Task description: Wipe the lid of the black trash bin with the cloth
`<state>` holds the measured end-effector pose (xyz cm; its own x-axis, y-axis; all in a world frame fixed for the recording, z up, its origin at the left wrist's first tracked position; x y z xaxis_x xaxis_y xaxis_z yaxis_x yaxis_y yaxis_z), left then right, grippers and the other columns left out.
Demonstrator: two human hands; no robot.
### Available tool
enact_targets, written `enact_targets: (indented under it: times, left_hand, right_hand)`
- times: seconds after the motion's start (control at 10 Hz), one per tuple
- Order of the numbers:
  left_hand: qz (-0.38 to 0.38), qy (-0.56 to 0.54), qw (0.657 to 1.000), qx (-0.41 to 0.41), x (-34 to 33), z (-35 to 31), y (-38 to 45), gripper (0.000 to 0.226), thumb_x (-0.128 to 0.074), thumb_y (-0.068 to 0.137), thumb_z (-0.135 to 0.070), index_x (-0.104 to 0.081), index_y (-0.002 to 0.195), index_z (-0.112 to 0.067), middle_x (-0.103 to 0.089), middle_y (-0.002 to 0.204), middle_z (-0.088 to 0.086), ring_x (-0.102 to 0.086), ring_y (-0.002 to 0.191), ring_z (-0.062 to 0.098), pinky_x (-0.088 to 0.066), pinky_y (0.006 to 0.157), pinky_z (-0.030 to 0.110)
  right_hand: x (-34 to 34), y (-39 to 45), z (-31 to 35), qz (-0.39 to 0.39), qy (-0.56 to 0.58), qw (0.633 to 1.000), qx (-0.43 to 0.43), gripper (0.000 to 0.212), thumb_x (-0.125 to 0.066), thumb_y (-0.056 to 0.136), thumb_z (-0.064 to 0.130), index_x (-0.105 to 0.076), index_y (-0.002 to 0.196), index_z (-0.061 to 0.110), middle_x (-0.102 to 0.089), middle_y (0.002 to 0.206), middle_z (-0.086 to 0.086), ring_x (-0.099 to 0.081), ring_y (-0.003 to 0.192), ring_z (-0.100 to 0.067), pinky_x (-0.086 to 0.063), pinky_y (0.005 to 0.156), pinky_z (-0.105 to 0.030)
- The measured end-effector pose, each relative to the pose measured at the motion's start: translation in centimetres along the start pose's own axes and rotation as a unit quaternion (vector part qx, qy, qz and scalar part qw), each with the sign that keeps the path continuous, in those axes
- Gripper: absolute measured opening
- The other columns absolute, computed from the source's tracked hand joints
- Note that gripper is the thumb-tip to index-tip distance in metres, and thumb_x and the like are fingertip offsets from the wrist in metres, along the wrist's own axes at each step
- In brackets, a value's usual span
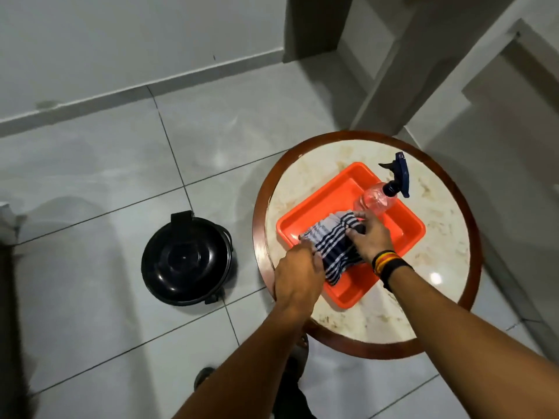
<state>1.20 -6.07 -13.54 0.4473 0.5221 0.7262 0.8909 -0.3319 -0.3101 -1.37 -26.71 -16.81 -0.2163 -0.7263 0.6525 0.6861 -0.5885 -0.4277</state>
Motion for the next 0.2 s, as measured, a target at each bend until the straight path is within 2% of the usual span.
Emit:
enact_targets:
  times: [0.1, 0.2]
  left_hand:
    - [-0.050, 0.079, 0.988, -0.125, 1.5, -2.7, 0.2, 0.028, -0.040, 0.103, -0.029, -0.055, 0.125, -0.021, -0.068, 0.117, 0.003, -0.071, 0.099, 0.023, -0.060, 0.084, 0.038]
    - [-0.061, 0.149, 0.969, -0.188, 1.6, -3.4, 1.4, 0.051, -0.033, 0.105, -0.031, -0.036, 0.153, -0.016, -0.040, 0.160, 0.010, -0.039, 0.147, 0.029, -0.031, 0.123, 0.043]
  right_hand:
    - [-0.5, -1.5, 1.9, 0.007, -0.165, 0.982, 0.096, 0.054, -0.061, 0.098, 0.019, -0.043, 0.149, 0.015, -0.054, 0.149, -0.014, -0.051, 0.137, -0.034, -0.043, 0.114, -0.043]
    - [-1.8, -4.0, 3.7, -0.021, -0.249, 0.946, 0.205, 0.060, -0.044, 0.104, 0.026, -0.026, 0.160, 0.014, -0.022, 0.170, -0.011, -0.020, 0.158, -0.028, -0.021, 0.128, -0.046]
Point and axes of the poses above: each hand's wrist, its own y-axis towards the middle knuckle, its own x-axis out of the back of the hand, z = x × y, the point moved 9 cm from there along y, towards the middle knuckle
